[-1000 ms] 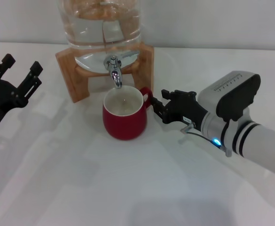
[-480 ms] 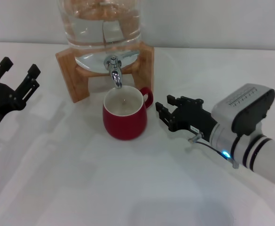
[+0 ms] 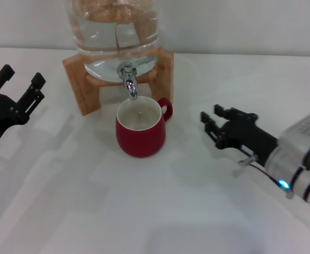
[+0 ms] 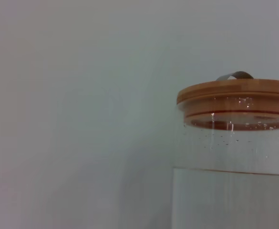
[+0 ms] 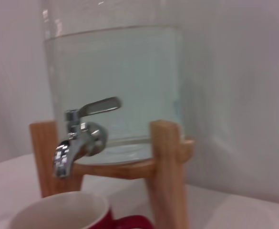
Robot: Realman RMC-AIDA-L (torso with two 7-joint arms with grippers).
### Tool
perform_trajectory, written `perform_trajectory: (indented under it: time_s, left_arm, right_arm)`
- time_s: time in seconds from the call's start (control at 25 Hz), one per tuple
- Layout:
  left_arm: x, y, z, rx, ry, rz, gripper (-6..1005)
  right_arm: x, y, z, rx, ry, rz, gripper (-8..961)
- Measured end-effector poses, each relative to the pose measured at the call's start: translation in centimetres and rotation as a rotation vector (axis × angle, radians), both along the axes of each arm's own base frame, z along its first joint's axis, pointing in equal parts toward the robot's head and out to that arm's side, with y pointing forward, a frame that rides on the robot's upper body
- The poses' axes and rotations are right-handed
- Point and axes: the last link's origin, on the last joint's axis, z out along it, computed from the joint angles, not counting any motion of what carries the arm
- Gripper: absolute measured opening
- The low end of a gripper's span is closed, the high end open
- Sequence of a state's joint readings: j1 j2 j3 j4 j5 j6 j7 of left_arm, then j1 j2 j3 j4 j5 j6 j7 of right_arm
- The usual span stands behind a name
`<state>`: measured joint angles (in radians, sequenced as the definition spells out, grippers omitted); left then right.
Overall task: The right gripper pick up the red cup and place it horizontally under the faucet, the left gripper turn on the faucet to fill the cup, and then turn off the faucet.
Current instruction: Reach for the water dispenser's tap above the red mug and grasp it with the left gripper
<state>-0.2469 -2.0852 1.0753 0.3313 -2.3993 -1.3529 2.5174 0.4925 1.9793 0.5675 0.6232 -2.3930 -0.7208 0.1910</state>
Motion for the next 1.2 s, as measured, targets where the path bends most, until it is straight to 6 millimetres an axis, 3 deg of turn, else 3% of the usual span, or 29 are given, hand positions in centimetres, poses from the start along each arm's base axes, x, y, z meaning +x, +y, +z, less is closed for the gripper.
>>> perform_trajectory:
  time_s: [0.48,0.96,1.2]
  left_arm:
    - [-0.1,0.1,0.2,0.019,-0.022,0.014,761]
    - [-0.2,0.1,0.2,0.038,-0.047,0.029,761]
    - [-0.2,0.1,0.2,0.044,-0.044,0.028,761]
  right_arm:
    - [5.5,-1.5,4.4,0.230,0.042,-0.052,362]
    - [8.1,-1.5,7.0,0.354,0.038,-0.123,362]
    - [8.1,-1.6,6.9,0.351,0.033,-0.118,362]
